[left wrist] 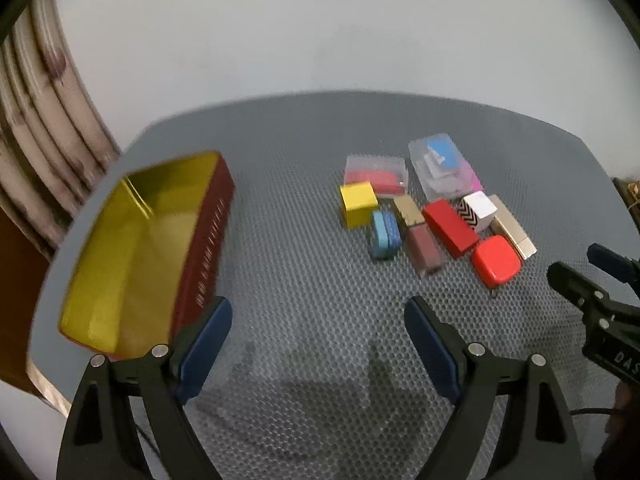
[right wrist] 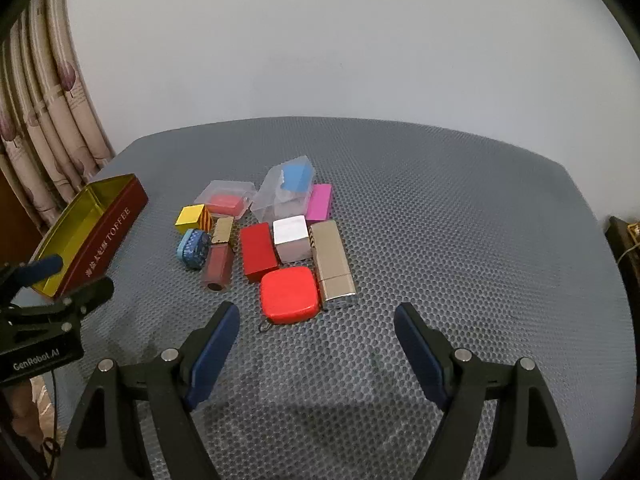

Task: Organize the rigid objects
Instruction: 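Grasp the gold ribbed case with the right tool while the left tool approaches the blue tin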

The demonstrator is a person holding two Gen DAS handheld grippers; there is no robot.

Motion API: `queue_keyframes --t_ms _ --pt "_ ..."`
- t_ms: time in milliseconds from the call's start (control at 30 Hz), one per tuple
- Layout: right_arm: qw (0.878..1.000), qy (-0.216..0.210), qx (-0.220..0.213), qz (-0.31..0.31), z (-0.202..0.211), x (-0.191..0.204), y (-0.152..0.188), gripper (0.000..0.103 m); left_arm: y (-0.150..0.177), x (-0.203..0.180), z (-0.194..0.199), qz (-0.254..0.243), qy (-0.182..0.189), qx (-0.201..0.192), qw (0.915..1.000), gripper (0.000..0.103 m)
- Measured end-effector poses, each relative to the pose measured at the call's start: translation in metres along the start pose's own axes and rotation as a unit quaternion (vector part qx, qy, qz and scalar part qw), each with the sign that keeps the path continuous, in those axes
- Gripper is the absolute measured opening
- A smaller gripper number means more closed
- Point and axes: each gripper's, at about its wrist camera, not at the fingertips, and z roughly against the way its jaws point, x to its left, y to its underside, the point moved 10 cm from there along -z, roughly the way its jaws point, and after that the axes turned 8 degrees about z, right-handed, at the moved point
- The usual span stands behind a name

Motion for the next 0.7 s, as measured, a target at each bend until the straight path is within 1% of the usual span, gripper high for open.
queue_keyframes --t_ms 67,167,333,433,533,600,667,700 --pt "1.000 0.003 0.004 -0.002 -0.007 -0.004 -0.002 0.082 0.002 0.000 -0.007 0.014 0.009 0.014 0.9998 0.086" --pt "1.000 0.001 0.010 0.004 -0.015 -0.007 -0.004 0.082 0.001 0.004 -0.014 0.030 0.006 0.019 0.9993 0.086" --pt "0.999 0.006 0.018 0.033 -0.029 -0.009 -0.007 0.082 0.001 0.003 -0.023 0.019 -0.011 0.021 0.9995 0.087" --pt "0.999 0.007 0.029 0.041 -0.038 -0.011 -0.009 0.082 0.002 0.001 -0.029 0.017 -0.008 0.033 0.9993 0.087" --pt "0.998 0.015 0.026 0.053 -0.044 -0.013 -0.014 0.080 0.003 0.003 -0.034 0.020 -0.011 0.042 0.9989 0.087" --pt "0.998 0.017 0.027 0.060 -0.049 -0.015 -0.017 0.070 0.003 0.003 -0.038 0.019 -0.012 0.045 0.9987 0.087" --pt "0.997 0.011 0.039 0.059 -0.058 -0.017 -0.016 0.055 0.003 0.004 -0.038 0.019 -0.013 0.045 0.9987 0.087" --pt "0.998 0.006 0.043 0.055 -0.061 -0.018 -0.015 0.050 0.002 0.005 -0.040 0.019 -0.013 0.044 0.9988 0.087"
